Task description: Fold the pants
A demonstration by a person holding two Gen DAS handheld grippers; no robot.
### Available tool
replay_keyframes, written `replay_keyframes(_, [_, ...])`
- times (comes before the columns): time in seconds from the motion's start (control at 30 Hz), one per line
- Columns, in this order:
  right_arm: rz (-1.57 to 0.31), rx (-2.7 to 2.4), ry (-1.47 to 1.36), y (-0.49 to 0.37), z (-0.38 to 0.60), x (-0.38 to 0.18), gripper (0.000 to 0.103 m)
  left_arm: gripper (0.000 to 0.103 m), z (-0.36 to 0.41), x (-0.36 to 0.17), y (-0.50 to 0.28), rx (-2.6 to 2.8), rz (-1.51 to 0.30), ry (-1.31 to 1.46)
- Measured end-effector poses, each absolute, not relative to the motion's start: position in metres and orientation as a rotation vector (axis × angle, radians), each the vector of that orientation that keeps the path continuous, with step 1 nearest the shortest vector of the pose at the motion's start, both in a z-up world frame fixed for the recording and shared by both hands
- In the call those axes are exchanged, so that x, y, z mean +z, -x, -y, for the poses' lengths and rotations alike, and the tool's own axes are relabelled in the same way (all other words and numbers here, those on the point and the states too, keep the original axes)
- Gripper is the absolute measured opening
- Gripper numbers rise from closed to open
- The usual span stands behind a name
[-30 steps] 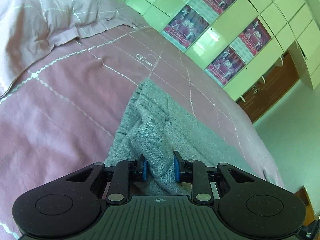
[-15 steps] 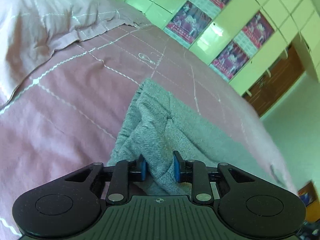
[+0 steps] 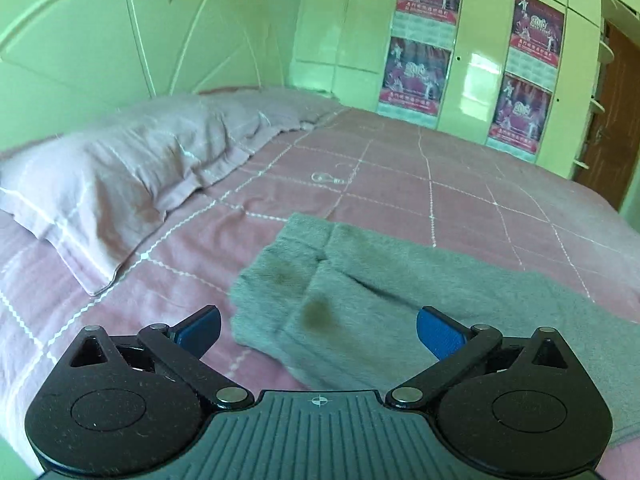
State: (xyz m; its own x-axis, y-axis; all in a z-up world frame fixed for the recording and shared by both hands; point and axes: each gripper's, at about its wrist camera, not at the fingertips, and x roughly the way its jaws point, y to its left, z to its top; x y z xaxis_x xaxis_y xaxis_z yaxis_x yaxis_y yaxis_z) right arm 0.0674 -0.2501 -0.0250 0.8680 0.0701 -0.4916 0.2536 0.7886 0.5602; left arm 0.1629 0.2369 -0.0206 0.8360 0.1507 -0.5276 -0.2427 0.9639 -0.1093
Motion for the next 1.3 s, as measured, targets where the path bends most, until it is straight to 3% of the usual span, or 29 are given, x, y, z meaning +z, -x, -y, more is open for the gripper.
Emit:
replay_keyframes(0.23, [-0.514, -0.136, -0.486, -0.116, 0.257, 0.001, 0.032, 0.103, -0.129, -0.042, -0.163, 0.176, -0.628, -0.013])
replay_keyframes(0.4, [-0.622, -0.167, -0.306, -0.162, 0.231, -0.006, 0.031, 0.103, -0.112, -0.064, -0.150, 0.170, -0.650, -0.037])
replay_keyframes(0.43, [-0.646, -0.181, -0.266, -0.167, 0.229, -0.008, 0.029, 0.103, -0.114, -0.063, -0.148, 0.161, -0.649, -0.029])
replay_keyframes(0.47, [-0.662, -0.189, -0.233, -0.166, 0.229, -0.009, 0.010, 0.103, -0.115, -0.062, -0.147, 0.153, -0.650, -0.028])
replay_keyframes(0.5, [-0.659, -0.189, -0.242, -0.163, 0.232, -0.008, 0.000, 0.103, -0.114, -0.062, -0.146, 0.147, -0.650, -0.029])
replay_keyframes(0.63, [-0.566, -0.243, -0.351, -0.103, 0.250, 0.001, 0.000, 0.103, -0.112, -0.064, -0.141, 0.137, -0.639, -0.028])
replay_keyframes(0.83, [-0.643, -0.324, -0.526, -0.060, 0.278, -0.034, 0.000, 0.103, -0.110, -0.066, -0.143, 0.147, -0.628, -0.024])
replay_keyframes(0.87, [-0.603, -0.326, -0.533, -0.059, 0.280, -0.028, 0.006, 0.103, -0.110, -0.066, -0.143, 0.146, -0.629, -0.025])
replay_keyframes(1.03, [-0.534, -0.278, -0.291, -0.092, 0.259, 0.002, 0.021, 0.103, -0.110, -0.067, -0.143, 0.153, -0.623, -0.021])
replay_keyframes(1.23, [-0.644, -0.258, 0.183, -0.164, 0.216, -0.005, 0.022, 0.103, -0.117, -0.067, -0.150, 0.148, -0.626, -0.011])
replay_keyframes(1.3, [-0.662, -0.247, 0.240, -0.173, 0.213, -0.005, 0.012, 0.103, -0.120, -0.067, -0.152, 0.147, -0.627, -0.010])
